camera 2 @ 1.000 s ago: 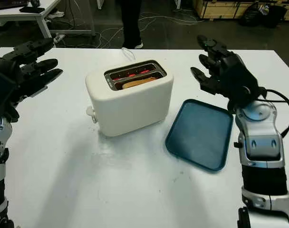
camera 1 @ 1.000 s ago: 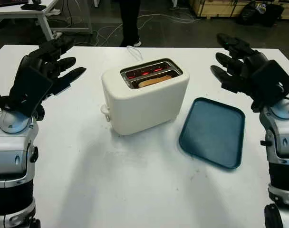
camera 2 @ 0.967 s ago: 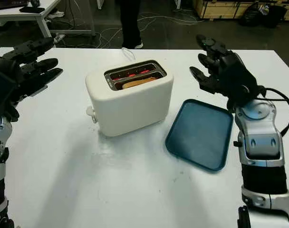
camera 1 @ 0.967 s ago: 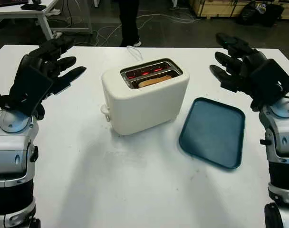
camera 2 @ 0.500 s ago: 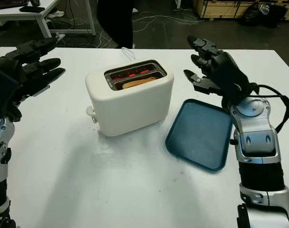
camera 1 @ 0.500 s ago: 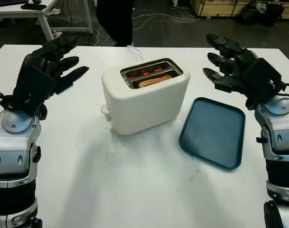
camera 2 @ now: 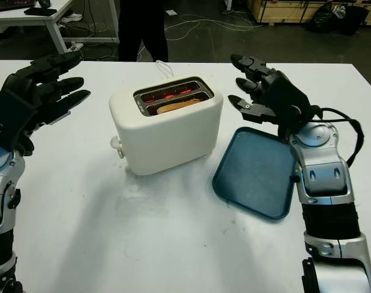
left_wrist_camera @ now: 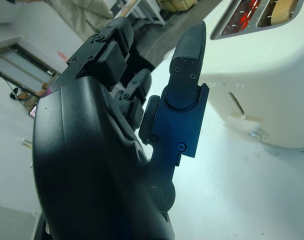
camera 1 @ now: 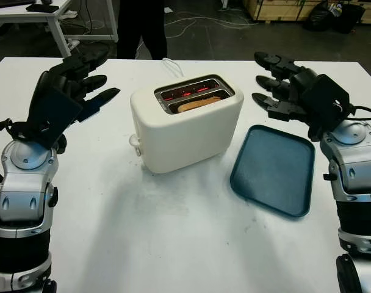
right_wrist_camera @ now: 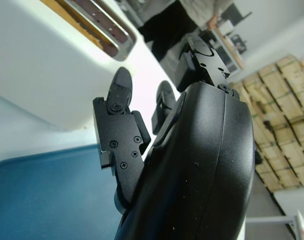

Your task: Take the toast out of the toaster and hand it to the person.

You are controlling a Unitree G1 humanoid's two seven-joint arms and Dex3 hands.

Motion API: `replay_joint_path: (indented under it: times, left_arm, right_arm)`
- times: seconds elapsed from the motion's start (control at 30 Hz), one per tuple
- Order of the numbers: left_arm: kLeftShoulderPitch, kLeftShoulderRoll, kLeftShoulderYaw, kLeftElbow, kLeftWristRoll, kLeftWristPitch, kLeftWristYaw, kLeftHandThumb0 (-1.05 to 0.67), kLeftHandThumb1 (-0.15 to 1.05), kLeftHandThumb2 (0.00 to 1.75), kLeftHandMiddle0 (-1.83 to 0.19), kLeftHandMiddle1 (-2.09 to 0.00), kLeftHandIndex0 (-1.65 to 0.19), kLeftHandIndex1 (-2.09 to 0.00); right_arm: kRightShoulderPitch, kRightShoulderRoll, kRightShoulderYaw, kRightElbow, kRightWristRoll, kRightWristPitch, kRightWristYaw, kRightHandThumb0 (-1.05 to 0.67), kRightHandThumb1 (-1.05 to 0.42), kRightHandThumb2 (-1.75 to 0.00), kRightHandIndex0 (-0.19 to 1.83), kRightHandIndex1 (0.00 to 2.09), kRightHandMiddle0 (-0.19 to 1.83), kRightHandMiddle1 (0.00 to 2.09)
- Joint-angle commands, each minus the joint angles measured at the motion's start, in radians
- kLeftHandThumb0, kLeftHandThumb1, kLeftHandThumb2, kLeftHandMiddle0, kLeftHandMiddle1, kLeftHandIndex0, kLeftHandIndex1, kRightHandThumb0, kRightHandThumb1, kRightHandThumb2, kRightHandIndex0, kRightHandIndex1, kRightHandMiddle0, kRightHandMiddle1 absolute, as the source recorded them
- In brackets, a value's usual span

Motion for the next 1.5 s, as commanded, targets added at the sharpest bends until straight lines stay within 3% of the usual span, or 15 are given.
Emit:
replay_joint_path:
  times: [0.0, 0.53, 1.47]
  left_arm:
    - [-0.017, 0.000, -0.005, -0.004, 0.012, -0.014, 0.006, -0.50, 0.92, 0.02, -0.46, -0.32, -0.54, -0.03]
    - [-0.010, 0.007, 0.008, 0.005, 0.004, -0.040, 0.002, -0.51, 0.92, 0.02, -0.43, -0.42, -0.55, -0.03]
    - [-0.025, 0.005, -0.007, 0.000, 0.003, -0.020, -0.005, -0.49, 0.92, 0.00, -0.34, -0.59, -0.55, -0.03]
  right_arm:
    - [-0.021, -0.004, 0.009, -0.007, -0.008, 0.000, 0.005, -0.21, -0.92, -0.42, 0.28, 0.04, 0.25, 0.02]
    - [-0.023, -0.001, 0.023, -0.052, -0.026, 0.052, -0.002, -0.21, -0.92, -0.40, 0.28, 0.03, 0.26, 0.02]
    - [-0.044, 0.023, 0.014, 0.012, -0.017, 0.001, 0.011, -0.24, -0.92, -0.35, 0.30, 0.03, 0.29, 0.01]
